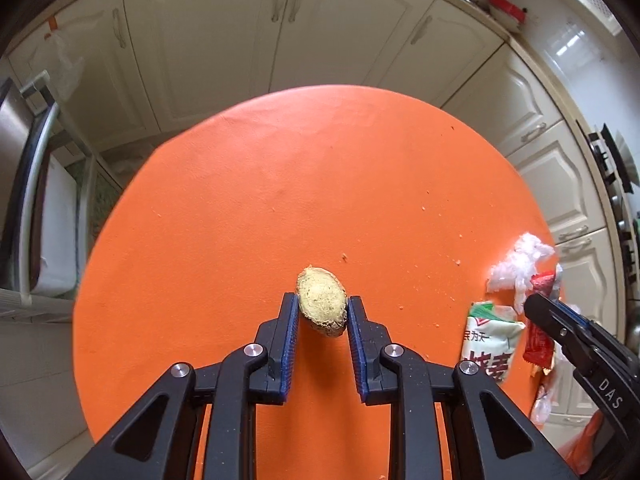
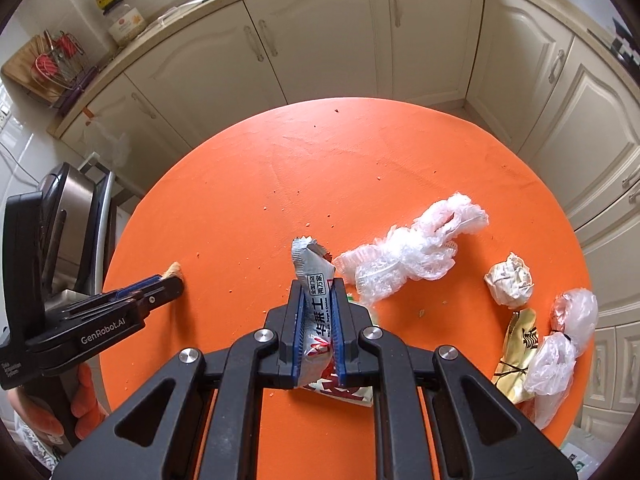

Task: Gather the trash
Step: 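Grasp the small white-red wrapper with the right tool while the left tool grasps the bread piece, then lift both items and carry them toward the blue bucket, then open both tools over the blue bucket to drop the items, then swing both open tools back over the orange table, then grasp the green-and-white printed bag with the right tool, then grasp the clear plastic bag with the left tool while the right tool lifts the printed bag, then carry both bags toward the blue bucket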

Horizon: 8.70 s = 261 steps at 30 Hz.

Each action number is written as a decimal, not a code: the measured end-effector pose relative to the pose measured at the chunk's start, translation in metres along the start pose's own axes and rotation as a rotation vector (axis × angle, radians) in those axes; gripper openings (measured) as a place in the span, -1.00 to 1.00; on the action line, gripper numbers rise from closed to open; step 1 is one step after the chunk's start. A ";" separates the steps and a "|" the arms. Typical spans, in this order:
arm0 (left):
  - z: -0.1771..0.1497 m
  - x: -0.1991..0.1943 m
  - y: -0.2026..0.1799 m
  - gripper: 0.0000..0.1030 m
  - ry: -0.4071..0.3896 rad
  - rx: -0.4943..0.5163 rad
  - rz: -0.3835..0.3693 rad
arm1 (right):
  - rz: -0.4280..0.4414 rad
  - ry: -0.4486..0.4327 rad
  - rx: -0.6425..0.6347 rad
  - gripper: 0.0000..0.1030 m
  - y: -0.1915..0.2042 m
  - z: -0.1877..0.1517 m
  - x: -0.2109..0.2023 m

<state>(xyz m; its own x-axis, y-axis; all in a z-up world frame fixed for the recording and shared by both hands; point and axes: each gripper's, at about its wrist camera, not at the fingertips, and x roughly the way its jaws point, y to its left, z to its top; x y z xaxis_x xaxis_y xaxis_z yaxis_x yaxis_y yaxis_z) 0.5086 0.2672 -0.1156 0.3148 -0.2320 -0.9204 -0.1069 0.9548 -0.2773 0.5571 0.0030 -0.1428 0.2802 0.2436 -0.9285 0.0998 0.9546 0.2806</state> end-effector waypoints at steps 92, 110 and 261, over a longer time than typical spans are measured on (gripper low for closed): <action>-0.216 0.219 -0.551 0.19 0.239 0.829 0.087 | -0.130 -0.023 0.782 0.26 -0.447 -0.246 -0.083; -0.207 0.180 -0.527 0.19 0.219 0.817 0.066 | -0.169 -0.044 0.748 0.26 -0.424 -0.241 -0.105; -0.218 -0.009 -0.394 -0.74 -0.022 0.759 -0.107 | -0.225 -0.341 0.569 0.33 -0.280 -0.208 -0.201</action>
<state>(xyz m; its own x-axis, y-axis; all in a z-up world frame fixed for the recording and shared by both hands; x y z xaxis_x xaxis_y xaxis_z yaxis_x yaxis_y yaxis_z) 0.3424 -0.1470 -0.0582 0.3063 -0.3342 -0.8913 0.5996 0.7950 -0.0920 0.2741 -0.2773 -0.0854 0.4691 -0.1054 -0.8768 0.6484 0.7152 0.2610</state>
